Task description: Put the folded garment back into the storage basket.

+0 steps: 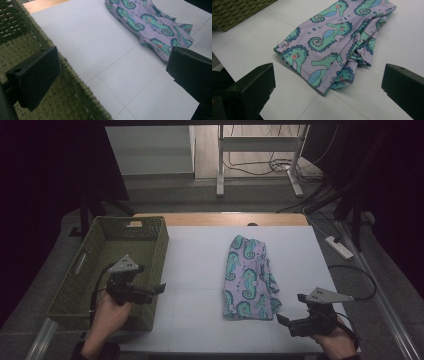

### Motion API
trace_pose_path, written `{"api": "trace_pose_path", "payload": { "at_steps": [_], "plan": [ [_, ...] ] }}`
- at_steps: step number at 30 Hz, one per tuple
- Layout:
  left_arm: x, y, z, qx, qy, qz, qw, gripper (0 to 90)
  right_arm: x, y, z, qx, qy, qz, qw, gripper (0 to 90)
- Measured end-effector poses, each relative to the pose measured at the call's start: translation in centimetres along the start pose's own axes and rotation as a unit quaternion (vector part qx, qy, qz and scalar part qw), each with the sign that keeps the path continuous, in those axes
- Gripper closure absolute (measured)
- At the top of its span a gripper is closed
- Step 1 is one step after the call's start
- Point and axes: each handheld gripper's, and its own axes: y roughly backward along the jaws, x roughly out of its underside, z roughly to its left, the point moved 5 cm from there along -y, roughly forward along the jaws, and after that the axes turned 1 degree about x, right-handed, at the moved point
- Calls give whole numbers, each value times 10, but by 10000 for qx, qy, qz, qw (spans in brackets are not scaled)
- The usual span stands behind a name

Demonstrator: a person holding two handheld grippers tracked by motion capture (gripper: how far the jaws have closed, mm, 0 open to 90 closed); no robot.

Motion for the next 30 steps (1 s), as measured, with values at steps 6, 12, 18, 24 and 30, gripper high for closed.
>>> {"api": "trace_pose_path", "payload": {
  "at_steps": [6,12,18,24,30],
  "plan": [
    [-12,-11,-2,105,-16,23,9999,0,-1,-4,2,-47,78,81,9999,0],
    [-24,-25,-4,172,-72,35,9998,0,-3,-9,4,-152,130,141,9997,0],
    [-35,-42,-6,209,-162,132,9996,0,-6,-13,5,-201,154,188,9995,0],
    [-45,-61,-6,252,-201,189,9993,0,-8,-18,6,-295,201,268,9990,0],
    [-55,-83,-11,355,-401,278,9982,0,-9,-23,8,-393,322,336,9981,0]
  ]
}}
